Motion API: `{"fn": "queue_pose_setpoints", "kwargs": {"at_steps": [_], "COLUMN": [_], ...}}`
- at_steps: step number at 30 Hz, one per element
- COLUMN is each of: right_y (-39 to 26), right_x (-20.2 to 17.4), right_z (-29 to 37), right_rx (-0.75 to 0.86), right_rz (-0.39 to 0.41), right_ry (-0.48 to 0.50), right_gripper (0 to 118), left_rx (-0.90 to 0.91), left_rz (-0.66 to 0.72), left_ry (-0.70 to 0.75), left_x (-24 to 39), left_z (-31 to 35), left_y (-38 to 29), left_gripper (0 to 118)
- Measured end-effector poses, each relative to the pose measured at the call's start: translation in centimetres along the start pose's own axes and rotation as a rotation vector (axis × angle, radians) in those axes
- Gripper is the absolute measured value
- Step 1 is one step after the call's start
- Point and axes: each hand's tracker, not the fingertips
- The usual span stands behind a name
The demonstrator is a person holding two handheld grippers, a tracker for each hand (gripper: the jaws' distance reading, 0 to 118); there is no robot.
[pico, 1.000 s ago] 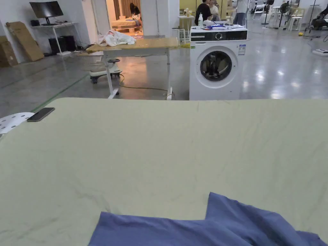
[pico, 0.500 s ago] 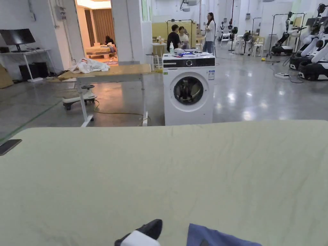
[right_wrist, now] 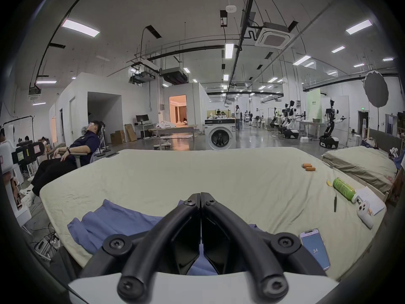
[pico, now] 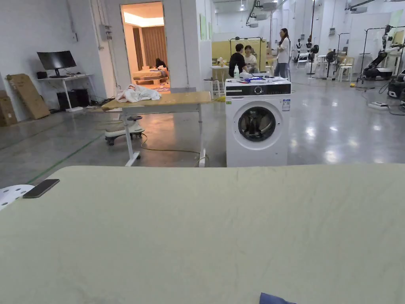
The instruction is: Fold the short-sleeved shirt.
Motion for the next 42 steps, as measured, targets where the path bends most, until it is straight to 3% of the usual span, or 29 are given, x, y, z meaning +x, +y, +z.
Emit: {"fn": "queue_pose_setpoints", "kwargs": {"at_steps": [6,13,16,19,21,23,25,26,31,32,35,38,41,42], "right_y": [0.3,0.2,-0.2,-0.7,-1.0,-1.3,-1.7,-1.8,-2.0,-2.1,-2.2,-2.3,-1.8,-1.4], "right_x": [0.4,0.2,0.5,0.9,1.1,1.1,1.4,1.7,3.1,3.4,4.1,4.3,4.9,5.2], "right_z": [0.3,0.4,0.4,0.4,0.4,0.9,1.8,2.2,3.4,3.5,3.4,2.8,0.1,-1.6], "right_rx": [0.000,-0.001,-0.013,-0.029,-0.046,-0.056,-0.059,-0.066,-0.109,-0.114,-0.136,-0.163,-0.222,-0.280], "right_rz": [-0.028,-0.033,-0.045,-0.076,-0.094,-0.093,-0.094,-0.098,-0.078,-0.083,-0.098,-0.079,-0.103,-0.122], "right_ry": [0.005,0.013,0.022,0.038,0.045,0.041,0.029,0.024,-0.040,-0.045,-0.073,-0.093,-0.081,-0.069], "right_gripper": [0,0,0,0,0,0,0,0,0,0,0,0,0,11], "left_rx": [-0.024,-0.039,-0.156,-0.332,-0.440,-0.484,-0.609,-0.638,-0.841,-0.822,-0.921,-0.897,-0.929,-0.930], "left_rz": [-0.043,0.003,0.017,0.091,0.149,0.108,0.128,0.114,0.065,0.076,0.070,0.056,-0.056,-0.085], "left_ry": [0.011,-0.054,-0.078,-0.201,-0.239,-0.232,-0.235,-0.217,-0.111,-0.117,-0.117,-0.151,-0.157,-0.160], "left_x": [0.6,1.2,1.0,0.0,-0.7,-0.4,-0.5,-0.4,-0.4,-0.4,0.3,1.1,2.4,2.7], "left_z": [0.5,-0.5,-2.8,-8.2,-12.4,-16.0,-20.3,-22.3,-28.8,-29.3,-30.0,-30.0,-30.1,-30.1], "left_y": [0.2,1.0,0.4,-3.4,-6.3,-8.3,-9.5,-10.3,-13.9,-14.5,-16.9,-16.5,-16.7,-16.8], "left_gripper": [0,0,0,1,23,37,73,75,73,67,28,3,0,0]}}
